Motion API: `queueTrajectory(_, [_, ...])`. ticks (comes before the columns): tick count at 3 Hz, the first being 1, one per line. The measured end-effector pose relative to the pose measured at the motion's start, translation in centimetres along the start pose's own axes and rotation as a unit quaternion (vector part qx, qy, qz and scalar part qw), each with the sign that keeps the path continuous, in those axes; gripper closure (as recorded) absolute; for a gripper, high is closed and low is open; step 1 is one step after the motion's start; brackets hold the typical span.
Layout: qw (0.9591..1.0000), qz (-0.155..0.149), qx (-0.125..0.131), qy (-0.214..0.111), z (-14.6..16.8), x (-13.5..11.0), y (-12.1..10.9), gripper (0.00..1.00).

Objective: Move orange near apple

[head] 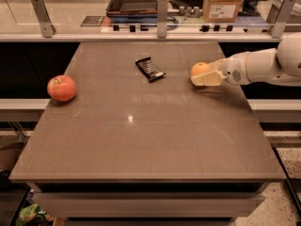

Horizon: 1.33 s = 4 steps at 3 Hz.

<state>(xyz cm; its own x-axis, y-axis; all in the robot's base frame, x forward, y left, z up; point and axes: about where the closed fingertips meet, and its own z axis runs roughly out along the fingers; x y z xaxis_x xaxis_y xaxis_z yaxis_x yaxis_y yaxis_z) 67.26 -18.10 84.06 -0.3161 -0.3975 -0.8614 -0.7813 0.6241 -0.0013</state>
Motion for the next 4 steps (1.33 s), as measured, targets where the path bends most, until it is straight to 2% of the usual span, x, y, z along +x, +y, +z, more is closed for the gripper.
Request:
queueTrajectory(1, [0.9996, -0.008, -0.028, 0.005, -0.1, -1.1, 2.2, 1.00])
queueTrajectory(3, [0.9969, -0.020, -0.076, -0.008, -0.7, -4.4, 8.6, 1.00])
queueTrajectory(4, [0.9961, -0.030, -0.082, -0.009, 0.3, -6.2, 12.1, 1.00])
